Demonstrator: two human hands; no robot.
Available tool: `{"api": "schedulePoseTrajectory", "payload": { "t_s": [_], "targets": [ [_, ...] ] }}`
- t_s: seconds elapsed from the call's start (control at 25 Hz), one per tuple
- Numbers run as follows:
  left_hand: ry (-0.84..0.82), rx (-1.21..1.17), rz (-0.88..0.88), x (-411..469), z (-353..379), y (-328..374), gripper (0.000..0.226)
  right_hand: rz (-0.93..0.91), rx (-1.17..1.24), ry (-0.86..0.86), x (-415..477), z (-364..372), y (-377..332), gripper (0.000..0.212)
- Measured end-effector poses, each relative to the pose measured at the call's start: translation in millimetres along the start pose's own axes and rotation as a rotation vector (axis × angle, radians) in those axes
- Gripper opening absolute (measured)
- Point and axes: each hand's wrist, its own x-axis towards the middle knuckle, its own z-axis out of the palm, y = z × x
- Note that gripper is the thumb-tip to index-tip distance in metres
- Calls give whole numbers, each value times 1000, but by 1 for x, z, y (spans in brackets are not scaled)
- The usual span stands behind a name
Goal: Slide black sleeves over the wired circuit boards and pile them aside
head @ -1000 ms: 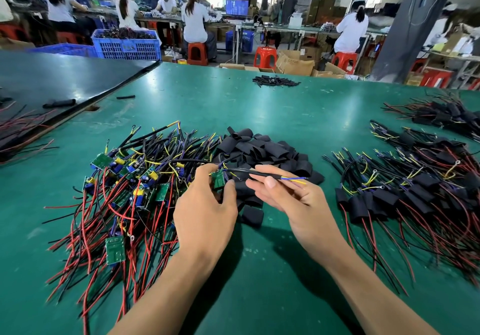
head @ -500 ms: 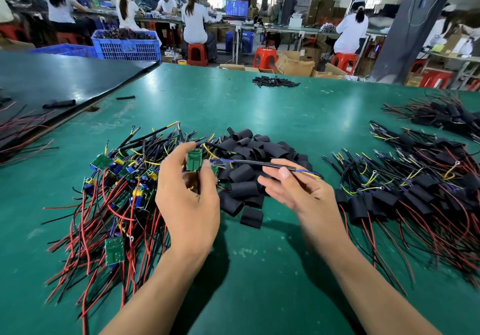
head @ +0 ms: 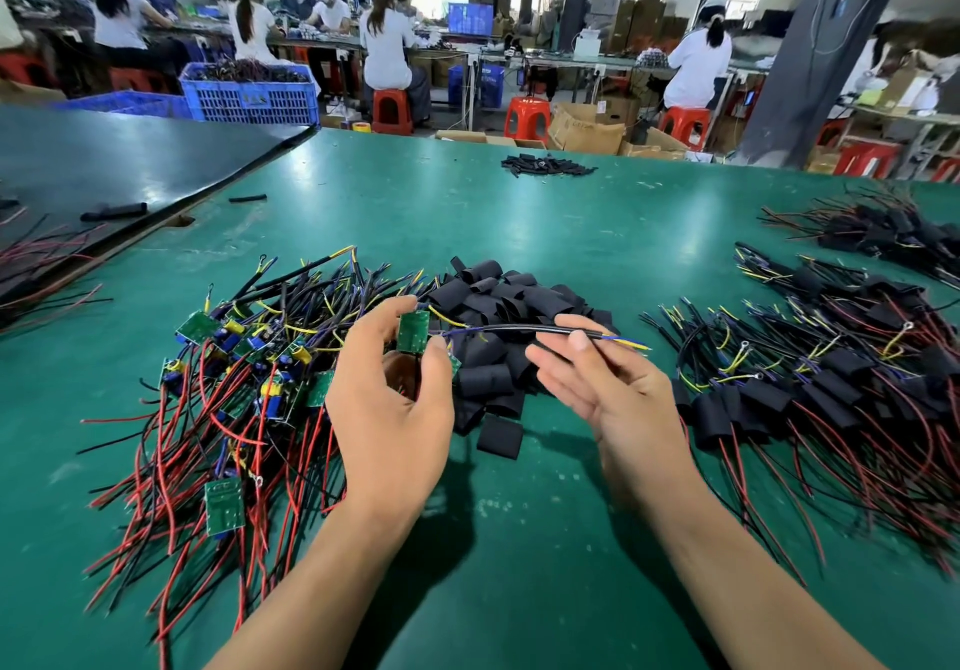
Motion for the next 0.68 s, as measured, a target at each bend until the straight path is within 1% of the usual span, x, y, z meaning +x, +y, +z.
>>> {"api": "schedulePoseTrajectory", "payload": {
  "t_s": [0.12, 0.28, 0.4, 0.52, 0.68],
  "targets": [
    [32, -20, -13, 2, -1, 1, 33, 1, 94, 58, 3, -3, -4, 28],
    [92, -10, -79, 6, -2, 0, 34, 21, 123, 100, 4, -3, -5, 20],
    [162, -17, -90, 11, -3, -6, 31, 55, 213, 115, 5, -4, -11, 17],
    [206, 8, -83, 16, -5, -10, 29, 82, 274, 106, 6, -4, -13, 26],
    [237, 30, -87, 19, -7, -12, 29, 94, 337, 125, 7, -5, -15, 27]
  ]
}}
